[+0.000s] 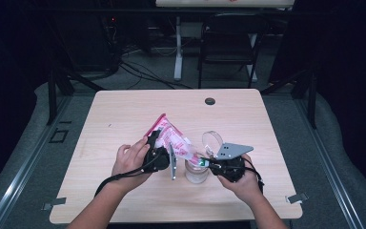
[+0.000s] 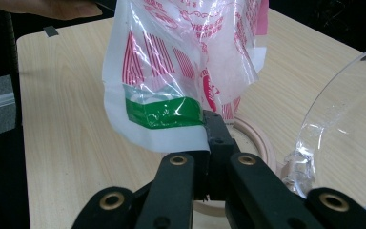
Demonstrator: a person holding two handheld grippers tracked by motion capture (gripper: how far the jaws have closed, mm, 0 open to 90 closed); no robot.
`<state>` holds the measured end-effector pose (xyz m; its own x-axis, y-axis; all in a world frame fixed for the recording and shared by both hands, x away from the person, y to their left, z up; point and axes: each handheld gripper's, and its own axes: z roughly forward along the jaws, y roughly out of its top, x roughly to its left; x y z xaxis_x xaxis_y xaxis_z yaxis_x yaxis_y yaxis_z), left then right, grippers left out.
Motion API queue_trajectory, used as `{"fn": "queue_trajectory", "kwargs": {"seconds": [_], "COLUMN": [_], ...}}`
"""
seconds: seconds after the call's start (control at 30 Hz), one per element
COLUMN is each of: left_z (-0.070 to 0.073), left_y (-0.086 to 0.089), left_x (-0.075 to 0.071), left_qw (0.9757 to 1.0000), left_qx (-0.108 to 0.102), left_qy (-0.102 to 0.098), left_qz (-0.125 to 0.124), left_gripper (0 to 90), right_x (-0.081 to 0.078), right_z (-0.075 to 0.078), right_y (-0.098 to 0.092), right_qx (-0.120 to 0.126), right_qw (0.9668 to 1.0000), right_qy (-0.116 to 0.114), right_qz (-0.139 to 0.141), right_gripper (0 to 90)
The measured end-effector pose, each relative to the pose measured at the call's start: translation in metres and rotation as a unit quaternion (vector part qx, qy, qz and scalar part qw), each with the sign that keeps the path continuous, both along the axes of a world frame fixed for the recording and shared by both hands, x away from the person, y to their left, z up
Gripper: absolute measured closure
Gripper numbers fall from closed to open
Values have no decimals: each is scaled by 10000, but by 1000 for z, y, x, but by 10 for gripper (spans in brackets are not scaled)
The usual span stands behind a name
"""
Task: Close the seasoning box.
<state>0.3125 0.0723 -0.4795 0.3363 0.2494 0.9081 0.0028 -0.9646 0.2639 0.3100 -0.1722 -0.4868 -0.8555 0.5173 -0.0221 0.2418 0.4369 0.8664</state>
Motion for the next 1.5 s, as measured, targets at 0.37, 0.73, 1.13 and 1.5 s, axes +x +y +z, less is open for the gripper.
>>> {"fn": "queue_trajectory", "kwargs": {"seconds": [0.37,0.73,1.13,1.5], "left_z": [3,5,6,7], "left_y": [-1,-2,-2,-2], "left_x": [-1,-1,-1,-1], "left_qw": [10000,9999,9999,9999], "left_qx": [46,48,38,28], "left_qy": [-68,-88,-84,-119], "left_qz": [-19,-48,-42,-68], "left_gripper": [640,643,645,646], "right_x": [0,0,0,0], "right_z": [-1,0,0,-1], "right_y": [0,-1,-1,0], "right_qx": [3,-3,9,15], "right_qw": [10000,10000,10000,10000], "right_qy": [13,23,27,25], "right_qz": [7,-3,0,2], "right_gripper": [900,900,900,900]}}
